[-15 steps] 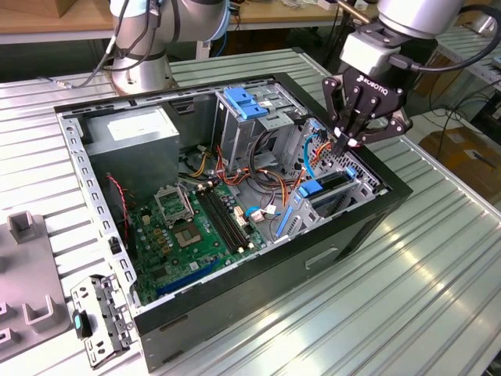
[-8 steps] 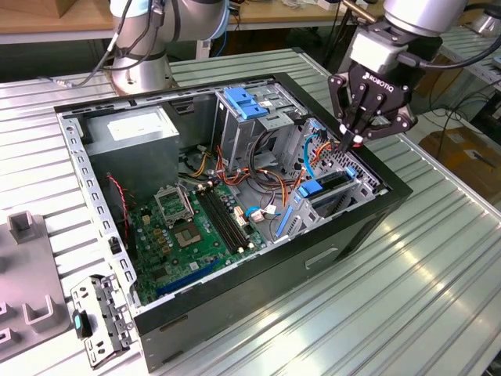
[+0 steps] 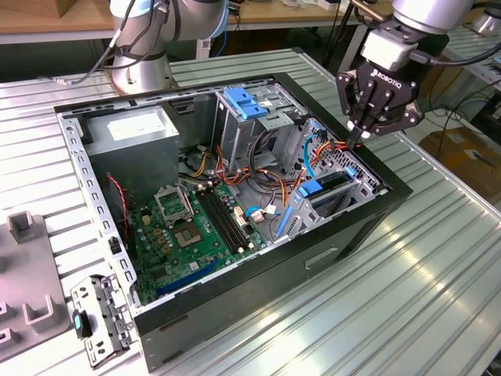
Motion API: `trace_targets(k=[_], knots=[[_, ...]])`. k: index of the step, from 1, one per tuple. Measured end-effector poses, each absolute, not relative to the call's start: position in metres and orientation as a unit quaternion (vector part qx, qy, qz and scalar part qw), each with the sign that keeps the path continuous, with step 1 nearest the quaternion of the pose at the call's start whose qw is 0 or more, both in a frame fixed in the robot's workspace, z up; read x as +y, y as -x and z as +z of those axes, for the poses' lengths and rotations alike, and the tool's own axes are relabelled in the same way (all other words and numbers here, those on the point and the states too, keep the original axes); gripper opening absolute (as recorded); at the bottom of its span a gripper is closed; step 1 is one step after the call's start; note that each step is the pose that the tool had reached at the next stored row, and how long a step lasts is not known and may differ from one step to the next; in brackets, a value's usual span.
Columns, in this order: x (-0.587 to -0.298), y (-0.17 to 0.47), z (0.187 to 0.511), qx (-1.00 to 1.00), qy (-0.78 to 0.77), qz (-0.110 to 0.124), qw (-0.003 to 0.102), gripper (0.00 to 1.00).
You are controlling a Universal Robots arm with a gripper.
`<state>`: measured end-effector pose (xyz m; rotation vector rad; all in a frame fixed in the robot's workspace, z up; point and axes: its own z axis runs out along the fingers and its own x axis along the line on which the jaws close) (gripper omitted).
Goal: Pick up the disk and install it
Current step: 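Insert the first disk wire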
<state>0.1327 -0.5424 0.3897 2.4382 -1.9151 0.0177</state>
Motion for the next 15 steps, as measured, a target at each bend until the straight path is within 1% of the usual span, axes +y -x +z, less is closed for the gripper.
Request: trace_targets(k=[15], knots=[[-0.541, -0.145, 0.393, -0.562, -0.827, 0.007, 0.020, 0.11]])
